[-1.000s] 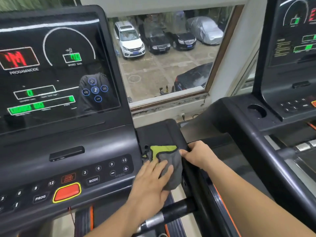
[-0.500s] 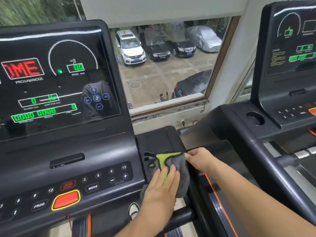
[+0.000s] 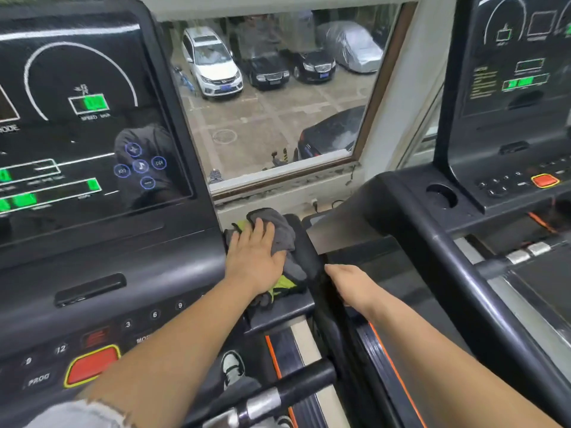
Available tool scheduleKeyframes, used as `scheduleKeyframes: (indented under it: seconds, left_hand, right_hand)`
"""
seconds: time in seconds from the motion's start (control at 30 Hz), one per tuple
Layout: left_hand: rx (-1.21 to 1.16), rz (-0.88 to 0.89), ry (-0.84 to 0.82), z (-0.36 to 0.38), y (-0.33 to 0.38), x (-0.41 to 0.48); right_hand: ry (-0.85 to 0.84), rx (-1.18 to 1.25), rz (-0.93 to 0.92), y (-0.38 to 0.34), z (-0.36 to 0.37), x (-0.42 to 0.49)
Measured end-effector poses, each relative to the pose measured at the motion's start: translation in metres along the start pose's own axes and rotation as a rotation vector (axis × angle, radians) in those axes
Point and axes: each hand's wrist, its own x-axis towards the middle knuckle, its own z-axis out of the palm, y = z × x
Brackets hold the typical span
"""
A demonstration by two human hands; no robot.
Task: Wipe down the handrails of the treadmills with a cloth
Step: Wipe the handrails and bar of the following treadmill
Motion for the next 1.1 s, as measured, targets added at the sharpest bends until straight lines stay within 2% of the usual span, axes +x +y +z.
scheduleKeyframes:
  seconds: [0.2,0.33,0.43,0.57,0.7,0.83,0.9,0.97,1.1]
  left_hand:
    - [0.025,0.241,0.049,0.044,0.02,-0.101]
    - [0.063,0.271,0.006,0.035,0.021,-0.074]
    - [0.013,0.184,0.054,0.024,0.037,-0.046]
    - [-0.041,0.079,0.125,0.028,0.054,-0.064]
    - [0.126,0.247,0.04,0.057,0.043,-0.125]
    - [-0.09,0.249,0.229,0.063,0.019,-0.143]
    - [-0.165,0.228,0.318,0.049,0.011,-0.143]
    - [-0.176,0.22,0.389,0.033,0.004,-0.141]
    - [-0.206,0.156,0.664,0.001,-0.005,-0.128]
  right_hand:
    - [0.023,-0.105,-0.033,-0.012,-0.005,-0.002]
    - [0.033,-0.24,-0.059,-0.019,-0.002,-0.004]
    - [0.003,-0.285,-0.038,-0.023,0.001,-0.005]
    - [0.092,-0.236,-0.083,-0.02,0.004,-0.018]
    - [0.151,-0.278,-0.256,-0.014,0.013,-0.021]
    - [0.201,-0.469,-0.392,-0.026,0.023,-0.012]
    - [0.156,-0.581,-0.427,-0.037,0.029,-0.011]
    - [0.098,-0.7,-0.422,-0.044,0.031,-0.007]
    - [0.107,-0.867,-0.402,-0.054,0.031,0.001]
